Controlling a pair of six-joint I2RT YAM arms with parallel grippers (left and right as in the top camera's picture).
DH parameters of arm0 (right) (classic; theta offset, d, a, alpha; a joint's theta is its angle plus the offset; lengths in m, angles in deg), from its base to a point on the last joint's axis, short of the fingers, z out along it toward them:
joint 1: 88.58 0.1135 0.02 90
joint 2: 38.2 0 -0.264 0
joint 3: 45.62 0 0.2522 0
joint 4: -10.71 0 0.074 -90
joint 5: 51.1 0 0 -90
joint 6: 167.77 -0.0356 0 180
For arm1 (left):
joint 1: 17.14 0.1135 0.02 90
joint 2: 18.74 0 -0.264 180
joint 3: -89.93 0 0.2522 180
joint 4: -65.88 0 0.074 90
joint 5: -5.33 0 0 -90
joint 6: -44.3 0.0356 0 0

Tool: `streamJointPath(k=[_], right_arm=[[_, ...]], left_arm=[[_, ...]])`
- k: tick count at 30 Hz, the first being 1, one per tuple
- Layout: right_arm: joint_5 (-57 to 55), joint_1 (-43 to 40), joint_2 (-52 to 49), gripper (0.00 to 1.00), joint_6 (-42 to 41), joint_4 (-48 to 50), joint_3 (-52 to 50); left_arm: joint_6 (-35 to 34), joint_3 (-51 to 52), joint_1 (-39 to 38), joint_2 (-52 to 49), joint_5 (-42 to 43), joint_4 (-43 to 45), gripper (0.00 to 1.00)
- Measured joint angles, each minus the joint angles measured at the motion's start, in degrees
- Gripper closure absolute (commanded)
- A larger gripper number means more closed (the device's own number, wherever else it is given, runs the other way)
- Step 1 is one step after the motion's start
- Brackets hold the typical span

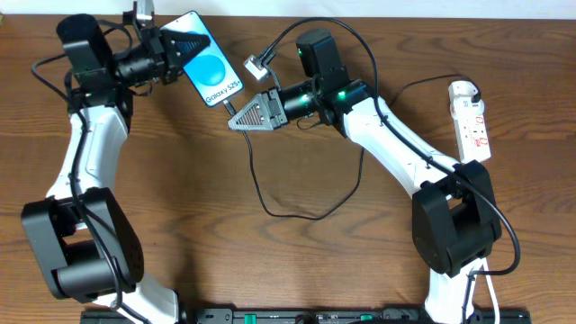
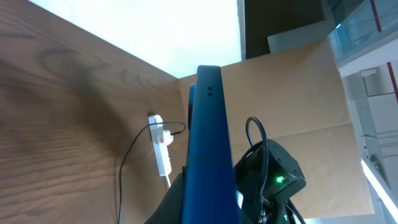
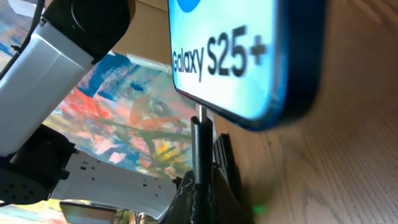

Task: Plug charger to phone and switch on socket
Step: 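Push the plug upward into the phone's port with the right gripper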

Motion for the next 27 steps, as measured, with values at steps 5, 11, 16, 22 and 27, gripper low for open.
streamJointPath(k=[5,11,16,22,27], right_arm=[[0.2,0.0,0.0,0.99,0.0,-0.1,0.0],[0.2,-0.1,0.0,0.99,0.0,0.0,0.0],[0.7,-1.3,0.0,0.99,0.0,0.1,0.0],[0.6,-3.6,0.0,0.99,-0.1,0.5,0.0],[0.6,-3.6,0.0,0.99,-0.1,0.3,0.0]], left_arm=[[0.0,0.0,-0.7,0.0,-0.8,0.0,0.92],[0.0,0.0,-0.9,0.0,-1.1,0.0,0.93],[0.0,0.0,-0.9,0.0,-1.5,0.0,0.93],[0.6,0.0,-1.0,0.0,-1.4,-0.2,0.93],[0.9,0.0,-1.0,0.0,-1.5,-0.2,0.93]])
